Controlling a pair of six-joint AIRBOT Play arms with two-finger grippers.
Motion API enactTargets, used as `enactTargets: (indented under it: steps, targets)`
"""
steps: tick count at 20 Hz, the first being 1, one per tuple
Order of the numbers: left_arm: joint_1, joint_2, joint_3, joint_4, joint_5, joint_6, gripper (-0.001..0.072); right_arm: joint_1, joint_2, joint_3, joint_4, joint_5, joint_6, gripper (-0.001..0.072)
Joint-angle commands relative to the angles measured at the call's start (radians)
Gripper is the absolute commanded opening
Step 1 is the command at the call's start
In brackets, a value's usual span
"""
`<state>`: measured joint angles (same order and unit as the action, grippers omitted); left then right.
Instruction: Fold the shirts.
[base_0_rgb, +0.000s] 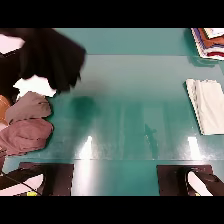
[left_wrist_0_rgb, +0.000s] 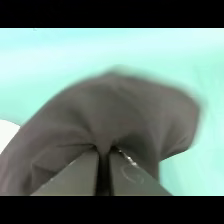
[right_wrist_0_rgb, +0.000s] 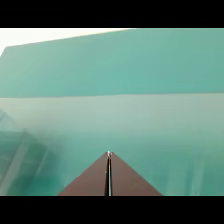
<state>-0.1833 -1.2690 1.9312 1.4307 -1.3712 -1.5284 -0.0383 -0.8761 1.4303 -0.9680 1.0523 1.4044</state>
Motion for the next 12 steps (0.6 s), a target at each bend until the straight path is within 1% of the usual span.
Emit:
enactTargets:
  steps: [1, 2, 3, 4, 5, 6, 7, 10, 12]
  targets:
    - [-0.243, 0.009, -0.15, -0.013, -0.056, -0.012, 0.0029, -0.007, 0.004, 0.034, 0.009, 0.058, 0.0, 0.0019]
    - [-0.313, -0.004, -0.214, -0.019, -0.032, -0.012, 0.0035, -0.008, 0.014, 0.027, 0.008, 0.067, 0.0, 0.002]
    - [-0.372, -0.015, -0.275, -0.029, 0.008, -0.012, 0.0268, -0.008, 0.028, 0.019, 0.008, 0.075, 0.0, 0.0019]
    - [-0.425, -0.025, -0.336, -0.029, 0.069, -0.013, 0.0541, -0.008, 0.042, 0.01, 0.008, 0.077, 0.0, 0.0019]
    - [-0.455, -0.034, -0.381, -0.023, 0.129, -0.012, 0.0548, -0.008, 0.055, 0.004, 0.007, 0.077, 0.0, 0.002]
    - [-0.46, -0.039, -0.402, -0.011, 0.161, -0.013, 0.0544, -0.008, 0.067, 0.004, 0.006, 0.077, 0.0, 0.0019]
    - [-0.444, -0.038, -0.402, 0.016, 0.163, -0.024, 0.0544, -0.008, 0.079, 0.004, 0.006, 0.076, 0.0, 0.0019]
    - [-0.307, -0.027, -0.399, 0.121, 0.103, -0.082, 0.0544, -0.009, 0.112, 0.003, -0.002, 0.074, 0.0, 0.0019]
    - [-0.185, -0.027, -0.449, 0.101, 0.092, -0.099, 0.0544, -0.008, 0.124, 0.004, -0.002, 0.076, 0.0, 0.0019]
